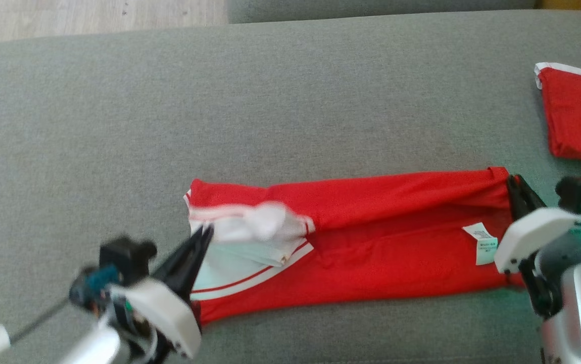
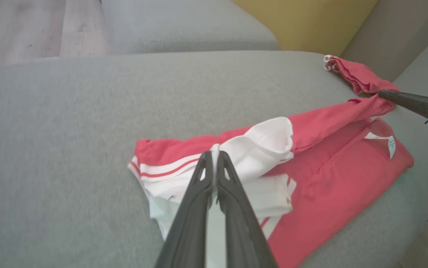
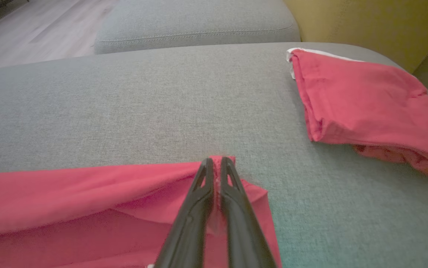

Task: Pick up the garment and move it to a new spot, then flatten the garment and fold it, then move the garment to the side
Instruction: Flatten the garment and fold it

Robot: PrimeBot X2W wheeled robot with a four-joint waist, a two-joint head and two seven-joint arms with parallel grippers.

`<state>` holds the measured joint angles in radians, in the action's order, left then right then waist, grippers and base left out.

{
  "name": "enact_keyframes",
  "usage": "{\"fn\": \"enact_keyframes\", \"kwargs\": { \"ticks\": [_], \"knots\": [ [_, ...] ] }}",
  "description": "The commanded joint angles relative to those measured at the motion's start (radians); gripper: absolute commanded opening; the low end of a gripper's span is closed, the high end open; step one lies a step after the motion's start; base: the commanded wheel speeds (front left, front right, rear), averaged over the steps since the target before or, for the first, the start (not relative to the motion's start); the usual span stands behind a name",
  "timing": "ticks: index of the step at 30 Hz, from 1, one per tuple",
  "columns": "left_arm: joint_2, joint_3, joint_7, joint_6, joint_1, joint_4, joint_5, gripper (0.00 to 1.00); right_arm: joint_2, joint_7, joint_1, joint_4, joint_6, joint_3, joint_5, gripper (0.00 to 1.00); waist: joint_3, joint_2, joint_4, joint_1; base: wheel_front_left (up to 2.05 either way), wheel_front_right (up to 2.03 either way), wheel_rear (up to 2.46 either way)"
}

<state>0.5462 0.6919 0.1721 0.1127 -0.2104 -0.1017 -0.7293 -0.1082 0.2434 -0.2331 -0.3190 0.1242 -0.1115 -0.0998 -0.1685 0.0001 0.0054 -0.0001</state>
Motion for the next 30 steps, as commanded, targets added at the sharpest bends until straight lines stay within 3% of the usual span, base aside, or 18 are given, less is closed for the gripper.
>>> {"fn": "enact_keyframes", "kwargs": {
  "ticks": [1, 8, 9, 10, 11, 12, 19, 30],
  "knots": [
    [0.017, -0.04, -0.02, 0.011, -0.031, -0.022, 0.008, 0.0, -0.001, -0.016, -0.013, 0.048, 0.007, 0.006, 0.013, 0.0, -0.001, -0.0001, 0.001, 0.0001, 0.0, 0.0, 0.0],
    [-0.056, -0.013, -0.127, 0.03, 0.05, 0.064, 0.013, 0.0, 0.042, -0.042, 0.064, 0.085, 0.007, -0.062, 0.052, 0.0, 0.003, -0.0001, 0.002, 0.0001, 0.0, 0.0, 0.0],
    [-0.061, -0.01, -0.142, 0.029, 0.055, 0.079, 0.018, 0.0, 0.046, -0.048, 0.072, 0.088, 0.007, -0.07, 0.055, 0.3, 0.006, -0.0001, 0.001, 0.0001, 0.0, 0.0, 0.0],
    [-0.064, -0.006, -0.154, 0.031, 0.059, 0.094, 0.025, 0.11, 0.049, -0.052, 0.082, 0.089, 0.007, -0.078, 0.058, 0.54, 0.01, -0.0001, 0.0, 0.0001, 0.0, 0.0, 0.0],
    [-0.067, -0.004, -0.169, 0.033, 0.063, 0.107, 0.034, 0.47, 0.051, -0.056, 0.092, 0.09, 0.007, -0.083, 0.059, 0.95, 0.015, -0.0001, -0.001, 0.0001, 0.0, 0.0, 0.0],
    [-0.072, -0.007, -0.187, 0.036, 0.07, 0.116, 0.035, 0.99, 0.054, -0.062, 0.102, 0.092, 0.007, -0.09, 0.058, 1.0, 0.021, -0.0001, -0.002, 0.0001, 0.0, 0.0, 0.0],
    [-0.097, -0.022, -0.263, 0.08, 0.148, 0.105, 0.025, 1.0, 0.058, -0.082, 0.188, 0.106, 0.007, -0.134, 0.01, 1.0, 0.069, -0.0001, 0.005, 0.0001, 0.0, 0.0, 0.0],
    [-0.074, -0.092, -0.315, 0.21, 0.202, 0.025, 0.048, 1.0, 0.058, -0.036, 0.185, 0.132, 0.007, -0.131, 0.021, 1.0, 0.12, -0.0001, 0.049, 0.0001, 0.0, 0.0, 0.0]
  ]
}}
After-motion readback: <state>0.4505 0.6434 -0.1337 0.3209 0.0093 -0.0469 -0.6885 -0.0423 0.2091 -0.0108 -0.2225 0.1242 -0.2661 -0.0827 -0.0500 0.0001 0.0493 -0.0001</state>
